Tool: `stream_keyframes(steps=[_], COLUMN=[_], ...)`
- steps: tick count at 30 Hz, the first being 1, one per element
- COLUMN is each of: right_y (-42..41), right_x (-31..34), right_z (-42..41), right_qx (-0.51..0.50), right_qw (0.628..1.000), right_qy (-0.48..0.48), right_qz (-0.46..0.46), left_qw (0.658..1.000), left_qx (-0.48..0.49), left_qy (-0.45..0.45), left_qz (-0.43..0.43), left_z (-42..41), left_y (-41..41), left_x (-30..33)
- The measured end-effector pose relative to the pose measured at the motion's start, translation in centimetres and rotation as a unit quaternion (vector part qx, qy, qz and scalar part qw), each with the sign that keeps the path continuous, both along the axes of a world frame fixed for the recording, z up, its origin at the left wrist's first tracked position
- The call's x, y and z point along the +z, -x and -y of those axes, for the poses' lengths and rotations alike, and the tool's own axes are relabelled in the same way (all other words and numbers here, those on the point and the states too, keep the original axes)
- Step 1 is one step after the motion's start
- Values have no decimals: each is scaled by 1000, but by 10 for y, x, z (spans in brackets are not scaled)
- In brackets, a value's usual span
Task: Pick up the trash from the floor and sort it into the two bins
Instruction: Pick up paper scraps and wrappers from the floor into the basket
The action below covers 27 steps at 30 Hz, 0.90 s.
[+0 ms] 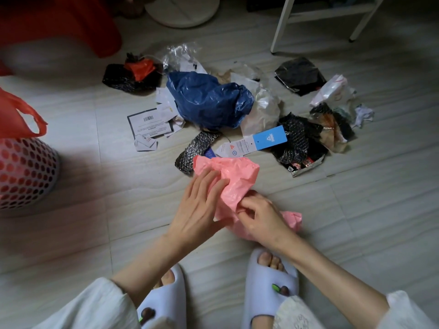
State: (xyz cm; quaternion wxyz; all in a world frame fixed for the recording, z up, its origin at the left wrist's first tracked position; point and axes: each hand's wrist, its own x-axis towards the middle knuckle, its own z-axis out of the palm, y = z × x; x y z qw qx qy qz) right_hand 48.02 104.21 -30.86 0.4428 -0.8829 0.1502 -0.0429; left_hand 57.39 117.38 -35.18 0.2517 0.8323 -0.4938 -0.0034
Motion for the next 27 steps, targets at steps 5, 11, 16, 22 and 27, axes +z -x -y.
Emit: stream_keyframes(steps=[5,11,16,22,27], right_y=[8,16,8,-10,-10], right_x=[-2,3,4,-9,-8], right_z=[-12,-7,-3,9,10], right_qx=[39,-9,-120,-98,-108], right_qw=[992,963,972,964,967], right_qy=[116,232,-41,-211,-210], right_qz=[35,137,-200,-131,-98], left_qw=[999,990,981,913,860], left_qx=[19,111,138,55,12], left_qy=[27,19,62,114,126], left_qz=[24,-83,-124,-388,-494], left_z=[-1,-12,-11,7,2], left_y=[-9,-15,-18,-15,-19], left_x=[3,11,15,32,39])
